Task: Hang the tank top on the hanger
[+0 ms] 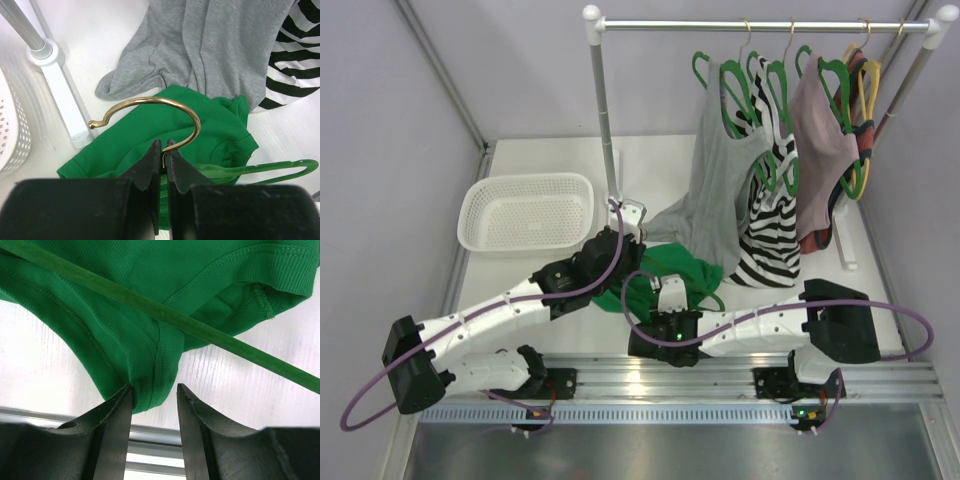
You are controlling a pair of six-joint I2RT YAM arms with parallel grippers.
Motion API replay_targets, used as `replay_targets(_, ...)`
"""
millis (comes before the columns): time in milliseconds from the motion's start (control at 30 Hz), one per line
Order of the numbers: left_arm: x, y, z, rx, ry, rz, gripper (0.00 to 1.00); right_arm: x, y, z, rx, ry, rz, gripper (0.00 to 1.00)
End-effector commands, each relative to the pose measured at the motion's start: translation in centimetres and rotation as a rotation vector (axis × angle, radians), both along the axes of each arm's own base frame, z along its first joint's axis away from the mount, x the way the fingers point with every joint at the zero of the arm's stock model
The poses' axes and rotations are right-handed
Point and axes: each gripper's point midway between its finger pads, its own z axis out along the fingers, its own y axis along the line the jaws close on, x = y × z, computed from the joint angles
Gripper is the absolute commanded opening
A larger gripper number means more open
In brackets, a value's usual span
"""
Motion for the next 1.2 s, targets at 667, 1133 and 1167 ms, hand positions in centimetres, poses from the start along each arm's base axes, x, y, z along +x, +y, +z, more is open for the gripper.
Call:
replay_targets(667,0.4,-0.6,1.3,-0.055,-0.029,0.012,0.00,-0.6,-0.5,-1.2,0.067,0.006,0.010,0.00)
replay_targets(1133,0.3,1.2,2.3,-0.057,-0.067,0.057,0.00,-0.2,-5.2,1.4,0.243,-0.042,-0.077,0.00)
replay_targets(1167,0.3,1.3,2.4,-0.059,-0.069,0.059,0.00,-0.1,-5.4,1.5,0.247,-0.046,-0.083,0.00)
